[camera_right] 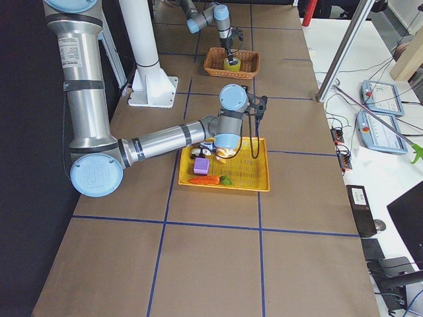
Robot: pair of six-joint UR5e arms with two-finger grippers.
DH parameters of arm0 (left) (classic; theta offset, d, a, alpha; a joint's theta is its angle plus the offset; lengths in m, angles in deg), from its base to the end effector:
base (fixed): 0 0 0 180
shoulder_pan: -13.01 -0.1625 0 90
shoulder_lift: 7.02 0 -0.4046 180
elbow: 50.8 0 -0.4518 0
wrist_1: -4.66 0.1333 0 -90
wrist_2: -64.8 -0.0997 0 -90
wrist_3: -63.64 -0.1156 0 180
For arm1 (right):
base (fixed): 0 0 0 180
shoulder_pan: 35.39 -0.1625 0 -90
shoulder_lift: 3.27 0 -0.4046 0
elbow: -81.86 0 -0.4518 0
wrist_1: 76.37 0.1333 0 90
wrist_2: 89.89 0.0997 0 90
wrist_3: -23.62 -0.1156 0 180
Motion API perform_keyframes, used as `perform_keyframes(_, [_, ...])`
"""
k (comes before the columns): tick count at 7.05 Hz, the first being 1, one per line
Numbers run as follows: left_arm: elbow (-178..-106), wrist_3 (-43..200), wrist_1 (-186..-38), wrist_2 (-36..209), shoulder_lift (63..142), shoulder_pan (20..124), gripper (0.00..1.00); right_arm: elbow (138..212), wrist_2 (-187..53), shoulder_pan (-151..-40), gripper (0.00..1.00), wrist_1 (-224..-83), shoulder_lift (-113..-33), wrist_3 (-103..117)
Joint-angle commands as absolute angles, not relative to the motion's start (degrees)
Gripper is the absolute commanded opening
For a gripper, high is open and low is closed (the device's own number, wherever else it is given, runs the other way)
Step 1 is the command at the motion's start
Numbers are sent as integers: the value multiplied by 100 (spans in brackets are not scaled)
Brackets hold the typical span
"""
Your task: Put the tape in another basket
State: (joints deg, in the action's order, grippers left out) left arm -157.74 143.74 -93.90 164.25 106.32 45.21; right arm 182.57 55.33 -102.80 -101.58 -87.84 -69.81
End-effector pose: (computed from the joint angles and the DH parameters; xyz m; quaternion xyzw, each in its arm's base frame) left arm 0.4946 -0.4465 0.2419 0.0780 0.4115 -0.1421 0.8969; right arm -0.1771 -0.5254 0.3516 0.0056 -0.6745 0.1456 0.7237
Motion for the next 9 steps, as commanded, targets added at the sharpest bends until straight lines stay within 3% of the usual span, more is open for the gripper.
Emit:
perform_keyframes(1, [-16353, 13472, -9064, 16900, 10453, 5198, 67, 18259, 5539, -10411, 100, -10387, -8782, -6746])
perform_keyframes(4, [-17068, 10699, -8016, 18700, 9725, 7287, 69, 18276, 5539, -10709, 100, -11763, -8809, -4940])
perform_keyframes(6, [-16929, 8458, -8006, 19258, 9030, 8501, 69, 18311, 5374, -10973, 100, -12879, -8852, -3394])
perform_keyframes(9, [-16106, 6388, -7883, 19733, 8826, 9831, 70, 18485, 4628, -11543, 100, -14974, -8888, -289])
